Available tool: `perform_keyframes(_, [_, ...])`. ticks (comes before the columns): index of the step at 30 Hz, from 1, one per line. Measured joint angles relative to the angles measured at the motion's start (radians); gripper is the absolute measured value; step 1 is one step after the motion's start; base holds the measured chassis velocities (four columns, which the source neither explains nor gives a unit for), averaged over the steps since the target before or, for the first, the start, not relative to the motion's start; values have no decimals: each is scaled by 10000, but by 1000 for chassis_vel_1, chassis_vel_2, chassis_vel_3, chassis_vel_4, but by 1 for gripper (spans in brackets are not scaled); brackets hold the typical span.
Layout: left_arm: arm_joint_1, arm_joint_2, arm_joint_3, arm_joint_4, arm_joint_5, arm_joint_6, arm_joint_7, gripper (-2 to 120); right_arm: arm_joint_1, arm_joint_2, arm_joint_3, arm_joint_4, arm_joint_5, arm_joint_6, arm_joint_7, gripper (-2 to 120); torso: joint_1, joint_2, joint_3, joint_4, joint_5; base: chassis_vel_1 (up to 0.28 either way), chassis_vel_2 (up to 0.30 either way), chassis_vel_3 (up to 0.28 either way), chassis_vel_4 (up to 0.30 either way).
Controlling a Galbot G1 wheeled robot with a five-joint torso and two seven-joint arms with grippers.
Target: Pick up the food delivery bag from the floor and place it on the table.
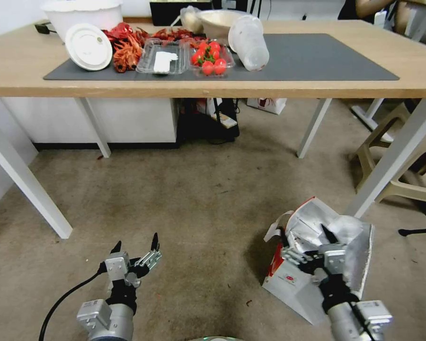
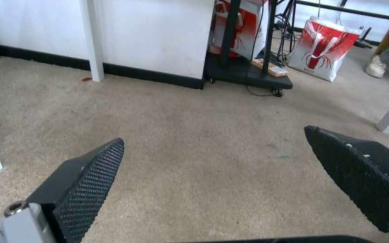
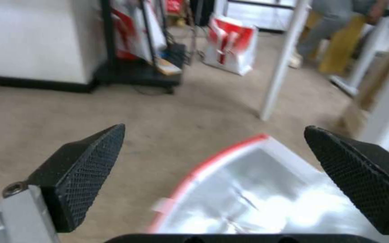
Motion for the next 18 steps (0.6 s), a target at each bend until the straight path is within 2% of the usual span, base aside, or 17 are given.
perform_keyframes(5, [-20,10,-27,14,-30,-23,13,100,241,-621,723,-224,784,-589,490,100,2,9,0,-1,0,0,0,0,0])
perform_keyframes(7, [-4,29,-52,-6,-40,-23,64,100,542,-1418,1582,-598,1676,-1354,958,100,5,18,0,-1,0,0,0,0,0])
perform_keyframes(8, [-4,29,-52,-6,-40,-23,64,100,542,-1418,1582,-598,1676,-1354,958,100,5,18,0,-1,0,0,0,0,0])
perform_keyframes(12, [-19,128,-122,-89,-43,-88,177,100,1008,-2400,2211,-1461,2181,-2011,1330,100,7,27,0,0,1,0,0,0,0])
perform_keyframes(13, [-19,128,-122,-89,-43,-88,177,100,1008,-2400,2211,-1461,2181,-2011,1330,100,7,27,0,0,1,0,0,0,0])
perform_keyframes(16, [-3,194,-202,-106,-50,-228,196,100,1392,-3064,2451,-2211,2394,-2489,1811,100,7,33,0,0,-2,0,0,0,0])
perform_keyframes(18, [11,194,-202,-103,-51,-272,209,100,1454,-3161,2472,-2341,2419,-2563,1876,100,7,35,0,-1,-4,0,0,0,0])
